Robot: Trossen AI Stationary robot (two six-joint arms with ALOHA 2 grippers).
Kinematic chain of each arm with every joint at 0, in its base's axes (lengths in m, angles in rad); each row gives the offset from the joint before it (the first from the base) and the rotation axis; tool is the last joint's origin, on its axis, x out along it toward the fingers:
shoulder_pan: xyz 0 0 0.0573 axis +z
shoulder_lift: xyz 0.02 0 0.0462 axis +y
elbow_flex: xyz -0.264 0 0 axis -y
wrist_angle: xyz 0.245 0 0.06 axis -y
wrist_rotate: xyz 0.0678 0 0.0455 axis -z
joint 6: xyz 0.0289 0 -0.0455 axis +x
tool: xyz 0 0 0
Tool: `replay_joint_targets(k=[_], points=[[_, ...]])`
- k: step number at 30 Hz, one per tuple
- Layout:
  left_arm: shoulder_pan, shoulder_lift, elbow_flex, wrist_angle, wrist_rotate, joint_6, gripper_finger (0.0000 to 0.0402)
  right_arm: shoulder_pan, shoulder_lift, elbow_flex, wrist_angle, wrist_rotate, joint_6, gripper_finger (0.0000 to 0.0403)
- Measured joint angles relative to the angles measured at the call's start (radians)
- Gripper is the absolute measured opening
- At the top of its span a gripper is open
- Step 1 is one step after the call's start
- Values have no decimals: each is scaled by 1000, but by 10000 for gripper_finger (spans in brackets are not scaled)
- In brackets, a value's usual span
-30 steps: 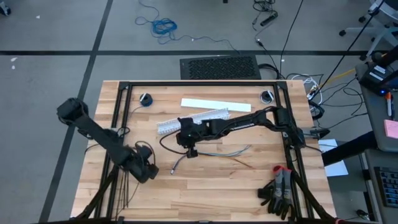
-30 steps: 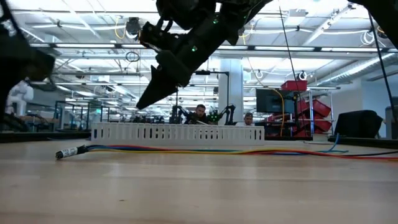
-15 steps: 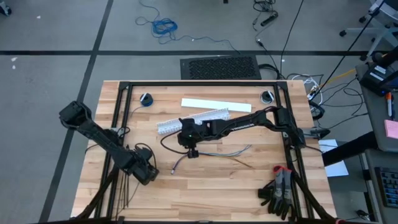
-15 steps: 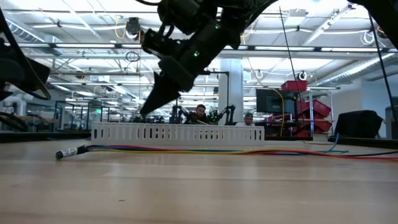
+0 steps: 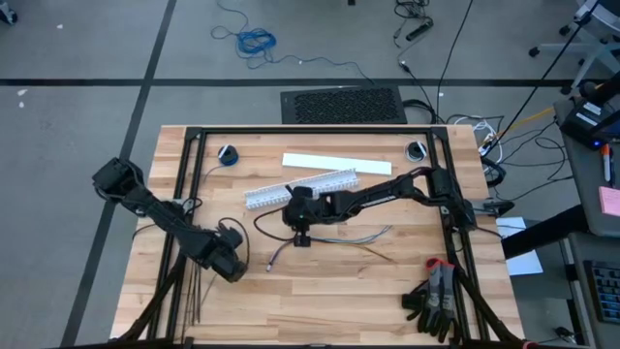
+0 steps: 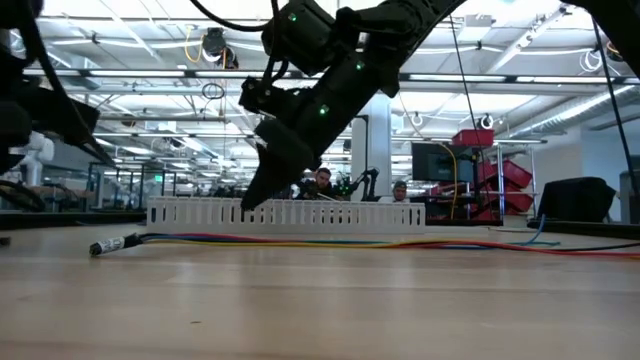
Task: Ziptie cables
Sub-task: Wrap the colored loose cables with the black zip tie
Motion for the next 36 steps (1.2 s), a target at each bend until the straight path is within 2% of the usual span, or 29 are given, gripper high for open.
replay_joint_targets(k=[2, 5, 9, 14, 17, 21, 24, 27, 32, 36], points=[[20, -3, 14, -8, -32, 73, 3, 16, -10, -1, -21, 61, 3, 51], [47, -20, 33, -14, -194, 174, 2, 43, -43, -1, -69, 120, 31, 33], [80, -75, 77, 29, -313, 292, 1, 88, -110, -1, -143, 176, 48, 21], [141, -154, 112, 204, -420, 460, 1, 157, -218, -4, -251, 275, 75, 20], [172, -215, 113, 354, -443, 556, 1, 195, -304, -65, -288, 344, 112, 20], [230, -287, 114, 489, -472, 623, 0, 216, -452, -248, -243, 425, 225, 20], [289, -328, 117, 549, -473, 662, 0, 218, -558, -441, -61, 439, 276, 20], [351, -341, 116, 658, -453, 716, 0, 218, -597, -641, 274, 427, 279, 20], [397, -306, 117, 978, -322, 932, 0, 202, -582, -874, 940, 232, 253, 21], [406, -236, 117, 1191, -237, 1045, 0, 182, -582, -959, 1212, 129, 244, 35]])
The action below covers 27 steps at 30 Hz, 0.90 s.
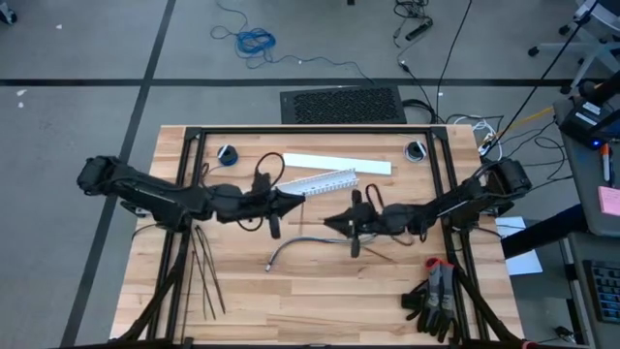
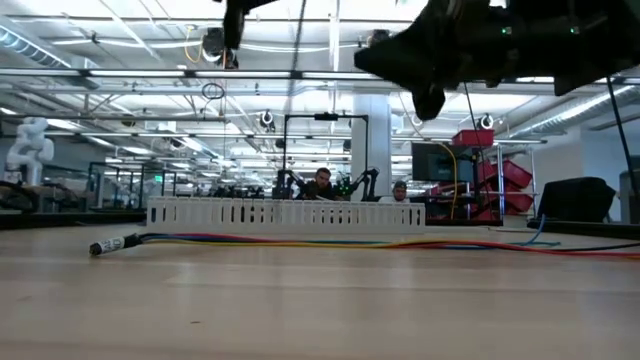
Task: Ziptie cables
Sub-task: Wrap the colored loose cables with the black zip tie
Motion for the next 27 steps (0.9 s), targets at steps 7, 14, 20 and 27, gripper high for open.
replay_joint_targets(k=[7, 14, 20, 27], points=[[17, 145, 0, 181, 65, 37, 0, -15, 0, 34, -4, -47, -48, 108], [35, 207, 0, 254, 117, 13, 0, -26, 0, 59, -10, -38, -100, 184], [41, 207, 0, 272, 117, 18, 0, -34, 0, 59, -13, -45, -99, 178], [52, 207, 0, 279, 117, 19, 0, -57, 1, 60, -13, -92, -59, 105]])
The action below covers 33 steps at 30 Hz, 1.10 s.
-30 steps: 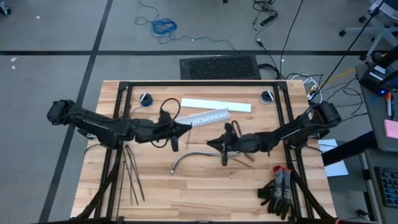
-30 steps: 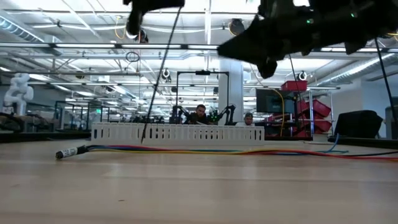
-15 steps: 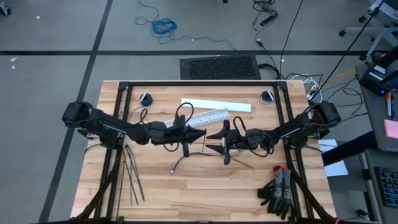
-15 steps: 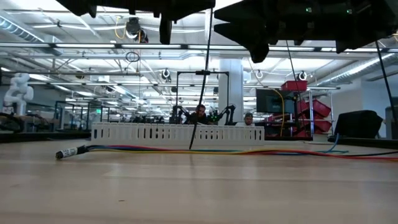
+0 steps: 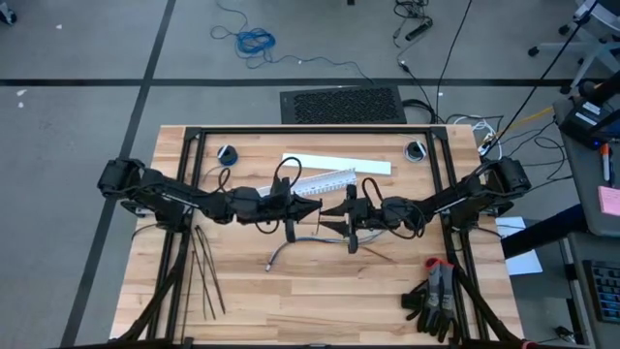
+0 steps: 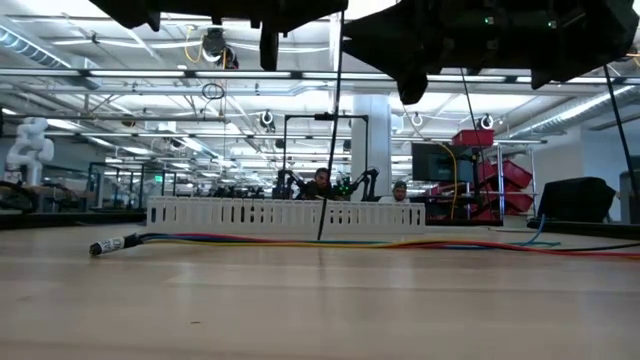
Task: Ziptie cables
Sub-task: Wrap the colored loose cables with the black zip tie
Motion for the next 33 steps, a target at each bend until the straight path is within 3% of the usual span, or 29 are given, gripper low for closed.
replay_joint_targets(k=[9, 15, 21, 28, 33], points=[[4, 0, 0, 16, -1, 18, 0, -26, 0, 1, -2, -9, 5, 52], [5, 0, 0, 53, -1, 19, 0, -30, 0, 1, -3, -88, 6, 14], [8, 0, 0, 58, 16, 34, 0, -64, 0, 1, 0, -247, 71, 1], [-1, -29, 0, -42, 95, 338, 4, -101, 0, 1, -5, -449, 234, 0], [-40, -93, 0, -117, 230, 513, 48, -118, 1, 1, -25, -510, 278, 0]])
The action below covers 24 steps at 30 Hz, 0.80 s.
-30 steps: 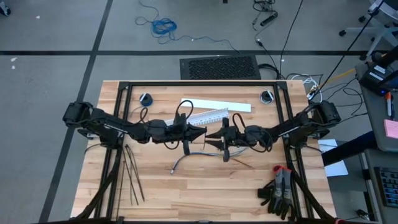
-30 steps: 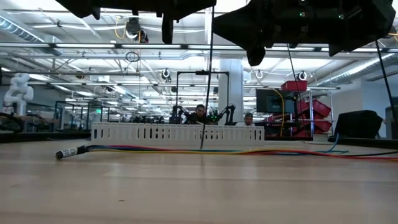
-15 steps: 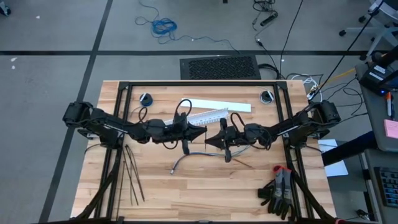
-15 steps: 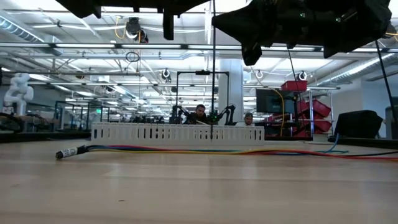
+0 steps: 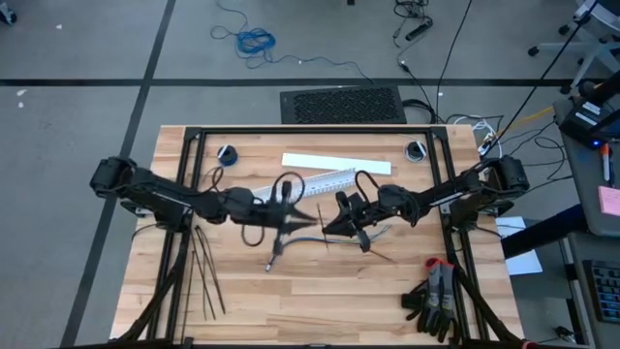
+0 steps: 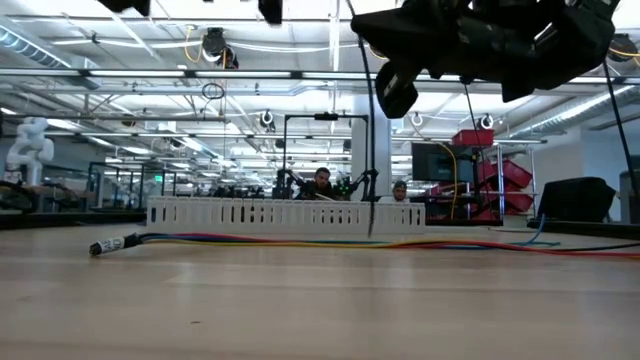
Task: Ziptie cables
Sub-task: Wrap the colored loose cables with the black zip tie
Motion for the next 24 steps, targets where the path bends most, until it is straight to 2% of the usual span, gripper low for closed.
replay_joint_targets(k=[6, 9, 14, 16, 20, 24], points=[[-32, -106, 0, -273, 12, 148, 99, 5, 0, 0, 5, -237, -32, 0], [-32, -97, 0, -303, 73, 167, 110, 15, 0, 0, 6, -348, -56, 0], [-27, 37, 1, -58, 277, 266, 114, 44, 0, 0, -2, -542, -131, 0], [-22, 100, 1, 68, 311, 298, 114, 55, 0, 0, -9, -582, -143, 0], [-2, 224, 15, 270, 316, 312, 114, 62, 0, 0, -29, -589, -138, 0], [27, 319, 102, 303, 368, 214, 114, 46, 0, 0, -66, -560, -136, 0]])
